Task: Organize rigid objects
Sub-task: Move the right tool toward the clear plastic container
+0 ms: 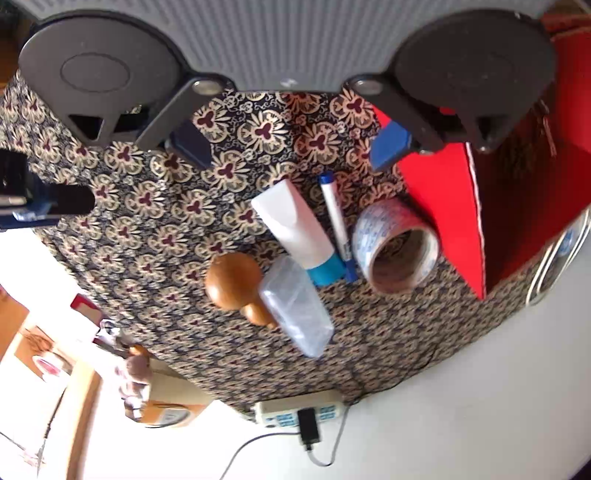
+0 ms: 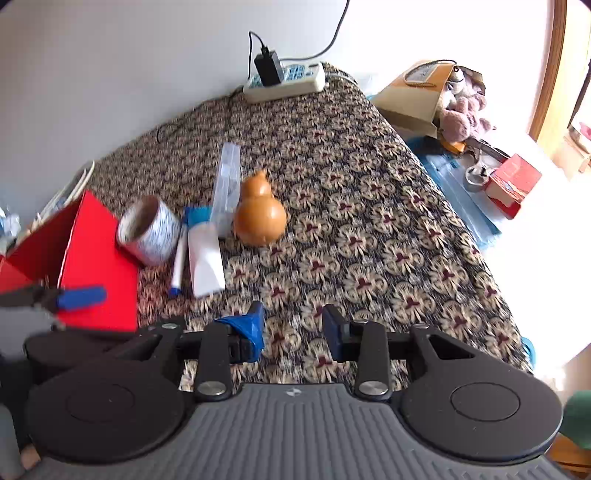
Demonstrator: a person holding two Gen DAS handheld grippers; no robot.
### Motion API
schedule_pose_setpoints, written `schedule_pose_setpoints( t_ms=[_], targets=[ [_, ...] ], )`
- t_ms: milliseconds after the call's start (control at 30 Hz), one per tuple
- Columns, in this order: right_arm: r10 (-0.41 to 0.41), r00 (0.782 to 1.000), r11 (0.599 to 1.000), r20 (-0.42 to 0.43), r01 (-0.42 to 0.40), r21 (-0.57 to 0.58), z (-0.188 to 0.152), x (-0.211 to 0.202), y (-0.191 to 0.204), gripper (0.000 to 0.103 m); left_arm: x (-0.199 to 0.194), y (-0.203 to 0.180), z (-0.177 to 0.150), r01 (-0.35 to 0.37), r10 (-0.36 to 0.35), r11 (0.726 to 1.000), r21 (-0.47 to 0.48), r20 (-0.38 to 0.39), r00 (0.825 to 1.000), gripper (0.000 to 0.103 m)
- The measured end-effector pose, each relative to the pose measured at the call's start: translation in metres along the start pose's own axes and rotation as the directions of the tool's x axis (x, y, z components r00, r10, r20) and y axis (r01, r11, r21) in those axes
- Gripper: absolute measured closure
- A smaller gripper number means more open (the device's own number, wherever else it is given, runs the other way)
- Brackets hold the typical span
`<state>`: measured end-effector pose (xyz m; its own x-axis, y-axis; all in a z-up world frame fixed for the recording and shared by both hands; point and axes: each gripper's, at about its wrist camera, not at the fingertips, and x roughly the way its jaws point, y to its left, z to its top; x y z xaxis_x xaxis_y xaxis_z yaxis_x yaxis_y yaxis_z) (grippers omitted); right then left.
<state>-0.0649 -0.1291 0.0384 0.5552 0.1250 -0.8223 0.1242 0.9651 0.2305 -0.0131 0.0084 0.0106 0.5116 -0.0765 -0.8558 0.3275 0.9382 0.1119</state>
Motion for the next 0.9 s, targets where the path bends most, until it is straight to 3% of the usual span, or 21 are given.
schedule_pose_setpoints(
  t_ms=[100, 267, 367, 400, 500, 700, 833, 900],
  targets=[
    [-0.003, 0.999, 1.000, -0.037, 0.002, -0.025, 0.001, -0.015, -0.001, 0.085, -0.023, 0.012, 0.012, 0.030, -0.032, 0.999, 0.034, 0.050, 0.998, 0.011],
    [-0.057, 0.994, 0.989, -0.091, 0.044, -0.141, 0.033, -0.059, -0.006, 0.085, -0.061, 0.017, 0.031, 0.042, -0.059, 0.994, 0.099, 0.177, 0.982, 0.011],
    [-0.072, 0.988, 0.983, -0.139, 0.047, -0.175, 0.056, -0.085, -0.004, 0.085, -0.074, 0.025, 0.049, 0.052, -0.072, 0.993, 0.106, 0.192, 0.979, 0.011],
    [-0.070, 0.986, 0.984, -0.151, 0.044, -0.174, 0.062, -0.091, -0.003, 0.085, -0.074, 0.035, 0.055, 0.098, -0.109, 0.993, 0.071, 0.177, 0.978, 0.011],
    [-0.062, 0.979, 0.981, -0.192, 0.024, -0.193, 0.086, -0.109, 0.007, 0.085, -0.084, 0.036, 0.066, 0.045, -0.061, 0.996, 0.077, 0.215, 0.975, 0.011],
    [0.053, 0.979, 0.978, -0.196, -0.091, -0.190, 0.119, -0.103, 0.022, 0.085, -0.068, 0.038, 0.066, -0.014, 0.011, 1.000, 0.019, 0.159, 0.987, 0.011],
    [0.183, 0.962, 0.969, -0.202, -0.212, -0.130, 0.135, -0.068, 0.017, 0.085, -0.054, 0.045, 0.047, -0.016, 0.025, 0.998, -0.062, 0.141, 0.990, 0.011],
    [0.205, 0.954, 0.962, -0.219, -0.238, -0.132, 0.138, -0.042, 0.016, 0.085, -0.045, 0.044, 0.037, -0.017, 0.030, 0.995, -0.101, 0.129, 0.991, 0.011]
  ],
)
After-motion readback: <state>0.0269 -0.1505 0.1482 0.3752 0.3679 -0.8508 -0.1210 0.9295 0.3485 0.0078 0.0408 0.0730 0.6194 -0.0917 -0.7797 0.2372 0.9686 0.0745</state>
